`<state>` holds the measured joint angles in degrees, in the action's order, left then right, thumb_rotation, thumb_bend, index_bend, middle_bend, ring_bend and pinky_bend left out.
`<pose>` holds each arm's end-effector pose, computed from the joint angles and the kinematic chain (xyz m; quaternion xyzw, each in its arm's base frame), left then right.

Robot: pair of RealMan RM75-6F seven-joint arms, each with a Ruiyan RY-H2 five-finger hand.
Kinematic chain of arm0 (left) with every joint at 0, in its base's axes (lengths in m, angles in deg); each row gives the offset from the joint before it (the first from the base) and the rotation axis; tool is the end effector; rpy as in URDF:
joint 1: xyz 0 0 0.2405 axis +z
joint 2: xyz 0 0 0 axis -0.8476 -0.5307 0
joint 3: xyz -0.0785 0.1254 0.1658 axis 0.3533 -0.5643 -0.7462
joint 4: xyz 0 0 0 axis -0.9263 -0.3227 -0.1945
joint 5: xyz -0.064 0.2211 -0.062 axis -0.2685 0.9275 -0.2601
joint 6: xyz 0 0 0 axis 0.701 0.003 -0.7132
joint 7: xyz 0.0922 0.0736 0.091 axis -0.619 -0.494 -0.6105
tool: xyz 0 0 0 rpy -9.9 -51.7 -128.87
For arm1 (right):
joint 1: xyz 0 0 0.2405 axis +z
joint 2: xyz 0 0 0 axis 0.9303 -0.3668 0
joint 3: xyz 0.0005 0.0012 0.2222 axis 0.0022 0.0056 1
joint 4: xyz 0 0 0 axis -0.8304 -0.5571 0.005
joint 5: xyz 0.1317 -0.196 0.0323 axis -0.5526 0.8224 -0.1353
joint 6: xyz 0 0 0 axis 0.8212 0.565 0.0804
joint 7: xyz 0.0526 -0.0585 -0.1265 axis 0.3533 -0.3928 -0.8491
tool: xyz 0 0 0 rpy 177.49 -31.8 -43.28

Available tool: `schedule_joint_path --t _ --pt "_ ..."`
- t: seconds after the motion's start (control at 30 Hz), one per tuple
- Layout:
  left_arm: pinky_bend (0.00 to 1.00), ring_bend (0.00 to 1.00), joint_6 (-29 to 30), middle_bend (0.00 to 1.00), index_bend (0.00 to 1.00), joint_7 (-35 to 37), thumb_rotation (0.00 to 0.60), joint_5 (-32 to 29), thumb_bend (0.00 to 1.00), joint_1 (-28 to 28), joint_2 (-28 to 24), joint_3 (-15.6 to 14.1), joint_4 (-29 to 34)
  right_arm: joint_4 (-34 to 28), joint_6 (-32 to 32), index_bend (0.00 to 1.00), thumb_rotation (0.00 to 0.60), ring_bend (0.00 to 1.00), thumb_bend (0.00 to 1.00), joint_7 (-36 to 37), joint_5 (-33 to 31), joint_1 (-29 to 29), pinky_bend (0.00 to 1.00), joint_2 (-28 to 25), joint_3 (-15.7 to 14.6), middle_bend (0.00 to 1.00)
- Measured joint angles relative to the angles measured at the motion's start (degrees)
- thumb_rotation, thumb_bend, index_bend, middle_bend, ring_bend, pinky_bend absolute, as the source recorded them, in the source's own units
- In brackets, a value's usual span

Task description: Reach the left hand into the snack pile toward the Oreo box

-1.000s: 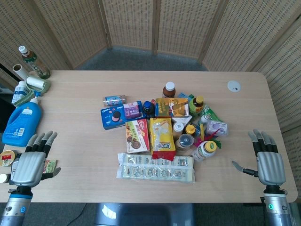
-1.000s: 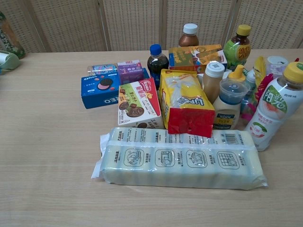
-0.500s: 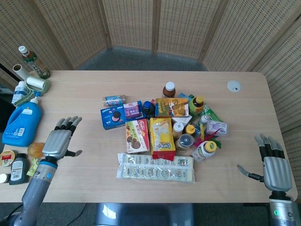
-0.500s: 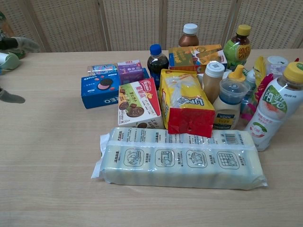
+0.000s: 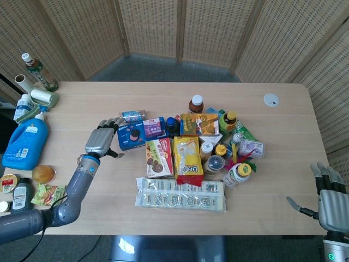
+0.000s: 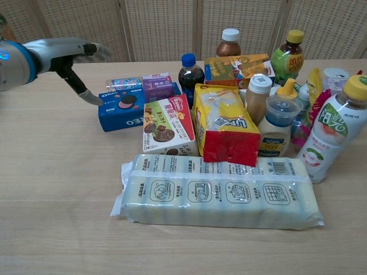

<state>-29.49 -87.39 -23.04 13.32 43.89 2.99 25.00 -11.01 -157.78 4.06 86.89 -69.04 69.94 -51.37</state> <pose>-0.1165 0.3651 -0.0189 -0.6543 -0.4996 -0.3330 0.4598 -0.2945 -0.1607 0.1102 0.5353 -0.3841 0.3671 0.6567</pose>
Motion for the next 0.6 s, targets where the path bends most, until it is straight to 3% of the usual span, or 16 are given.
schedule_joint_path --t 0.6 --pt "0.00 0.18 -12.5 0.06 0.11 1.0 0.600 -12.9 0.18 -18.3 16.4 4.0 -29.4 1.2 -2.3 0.00 0.341 0.00 0.15 2.2 -3.8 -4.8 0.00 -1.1 -0.1 0.00"
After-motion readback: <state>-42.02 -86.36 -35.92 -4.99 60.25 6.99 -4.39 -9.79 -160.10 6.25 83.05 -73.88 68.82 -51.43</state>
